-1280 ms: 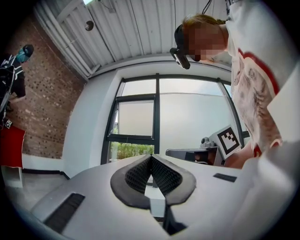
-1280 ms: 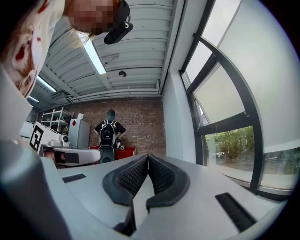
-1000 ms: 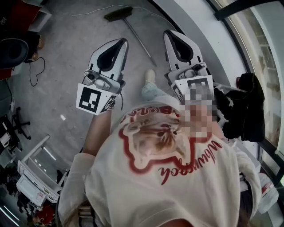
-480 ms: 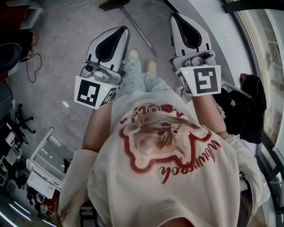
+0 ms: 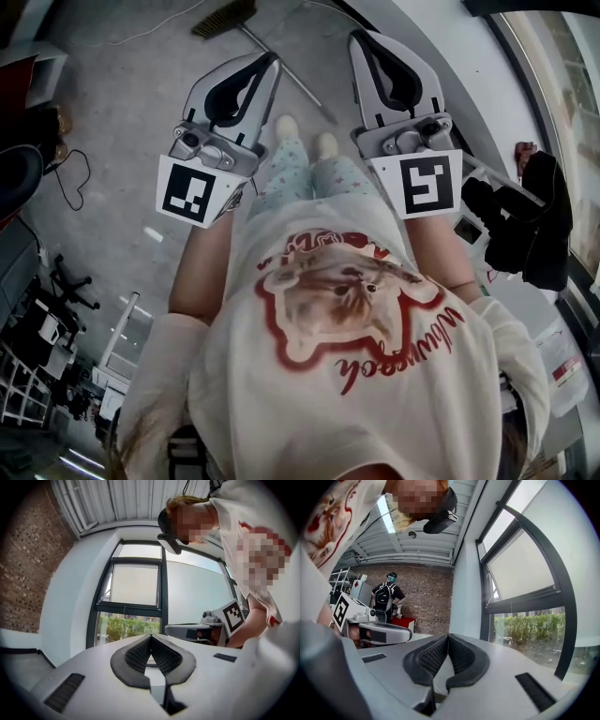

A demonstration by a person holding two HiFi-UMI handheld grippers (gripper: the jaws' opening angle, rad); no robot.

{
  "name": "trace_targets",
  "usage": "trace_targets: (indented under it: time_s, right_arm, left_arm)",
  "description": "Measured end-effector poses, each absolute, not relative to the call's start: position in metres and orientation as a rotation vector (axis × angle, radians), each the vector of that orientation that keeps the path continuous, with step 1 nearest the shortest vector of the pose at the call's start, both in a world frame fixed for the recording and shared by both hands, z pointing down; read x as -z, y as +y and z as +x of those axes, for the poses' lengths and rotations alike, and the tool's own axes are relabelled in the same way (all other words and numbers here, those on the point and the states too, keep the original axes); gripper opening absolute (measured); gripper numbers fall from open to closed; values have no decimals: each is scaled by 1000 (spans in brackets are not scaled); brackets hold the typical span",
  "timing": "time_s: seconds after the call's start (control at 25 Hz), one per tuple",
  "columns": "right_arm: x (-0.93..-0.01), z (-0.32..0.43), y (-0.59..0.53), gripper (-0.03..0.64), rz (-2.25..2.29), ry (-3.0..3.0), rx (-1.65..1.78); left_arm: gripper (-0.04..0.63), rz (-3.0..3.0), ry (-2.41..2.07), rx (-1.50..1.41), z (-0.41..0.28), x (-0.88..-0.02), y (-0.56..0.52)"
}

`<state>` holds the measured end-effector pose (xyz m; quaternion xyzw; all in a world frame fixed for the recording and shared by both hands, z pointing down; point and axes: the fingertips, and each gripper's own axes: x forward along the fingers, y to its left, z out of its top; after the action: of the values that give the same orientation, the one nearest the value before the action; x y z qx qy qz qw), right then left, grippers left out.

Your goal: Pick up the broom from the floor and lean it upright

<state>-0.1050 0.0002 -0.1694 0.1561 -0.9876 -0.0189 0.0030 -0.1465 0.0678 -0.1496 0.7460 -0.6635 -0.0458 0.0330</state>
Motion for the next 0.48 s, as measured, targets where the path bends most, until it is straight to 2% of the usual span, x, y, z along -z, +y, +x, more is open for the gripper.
trace_targets:
  time_s: [0.2, 0.48]
  right_arm:
    - [111, -121, -16, 25, 525, -3015, 53]
    - [-6, -119, -36, 25, 429, -2832, 47]
  left_arm:
    - [18, 2258, -1963, 81, -172, 80, 45]
    - [18, 2175, -1929, -27, -170, -28, 8]
